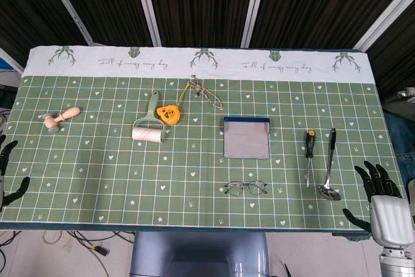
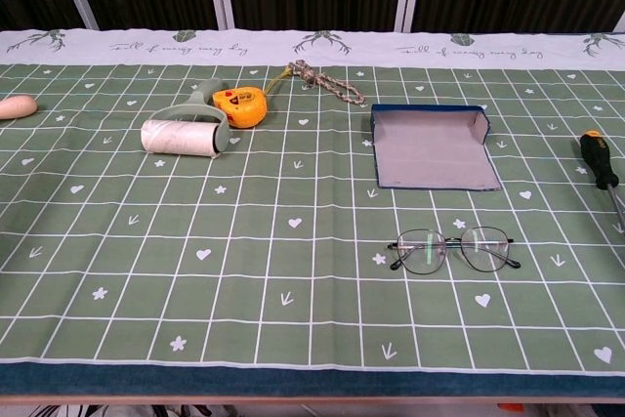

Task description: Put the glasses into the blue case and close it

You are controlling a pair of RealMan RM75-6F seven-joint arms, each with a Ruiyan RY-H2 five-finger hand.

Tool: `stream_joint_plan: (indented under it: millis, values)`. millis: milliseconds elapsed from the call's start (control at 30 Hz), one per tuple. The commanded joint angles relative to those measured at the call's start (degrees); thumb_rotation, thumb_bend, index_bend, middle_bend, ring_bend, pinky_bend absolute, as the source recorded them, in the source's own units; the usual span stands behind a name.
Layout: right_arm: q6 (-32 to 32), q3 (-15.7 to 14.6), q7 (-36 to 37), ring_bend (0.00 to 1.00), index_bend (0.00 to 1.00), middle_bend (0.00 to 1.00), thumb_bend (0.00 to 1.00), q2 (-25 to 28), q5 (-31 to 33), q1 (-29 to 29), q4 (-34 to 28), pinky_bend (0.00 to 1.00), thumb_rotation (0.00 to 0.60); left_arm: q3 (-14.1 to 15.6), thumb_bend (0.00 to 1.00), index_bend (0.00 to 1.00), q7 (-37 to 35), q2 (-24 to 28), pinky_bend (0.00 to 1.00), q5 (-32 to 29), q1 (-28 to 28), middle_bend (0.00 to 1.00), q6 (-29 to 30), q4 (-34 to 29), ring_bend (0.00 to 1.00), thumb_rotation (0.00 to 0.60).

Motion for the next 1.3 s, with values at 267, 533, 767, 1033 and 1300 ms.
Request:
stream_joint_plan:
  millis: [267, 533, 767, 1033, 1300]
  values:
    - [-9.5, -2.2, 5.1, 0.07, 0.21, 0.11, 0.11, 4.8, 3.6, 2.4, -4.6, 0.23, 0.6, 0.4, 0.31, 0.1, 0.8, -0.4, 0.0, 1.1, 0.1, 0.0, 0.4, 0.4, 0.0, 0.6]
    - [-23.6, 0.7, 4.2, 0.08, 0.32, 0.12, 0.1, 7.0, 11.9, 10.5, -6.7, 0.23, 0.6, 0.3, 0.31, 0.1, 0.2, 0.0, 0.0, 0.3, -0.1, 0.0, -0.4, -0.1, 0.0, 0.6]
    - [-34.1, 3.5, 5.1, 0.08, 0.36, 0.12, 0.17, 3.5, 18.3, 17.9, -5.2, 0.23, 0.6, 0.5, 0.31, 0.1, -0.1, 0.3, 0.0, 0.6, -0.1, 0.0, -0.6, -0.4, 0.0, 0.6]
    - [-37.3, 5.0, 0.5, 0.08, 0.38, 0.12, 0.21, -3.6, 24.0, 23.0, -1.6, 0.23, 0.6, 0.5, 0.31, 0.1, -0.9, 0.6, 0.0, 0.3, -0.1, 0.0, -0.9, -0.6, 0.0, 0.6]
    - [-35.7, 5.6, -4.2, 0.08, 0.41, 0.12, 0.28, -9.9, 28.6, 25.4, 0.1, 0.23, 0.6, 0.5, 0.31, 0.1, -1.2, 0.8, 0.0, 0.2, -0.1, 0.0, -1.2, -0.6, 0.0, 0.6]
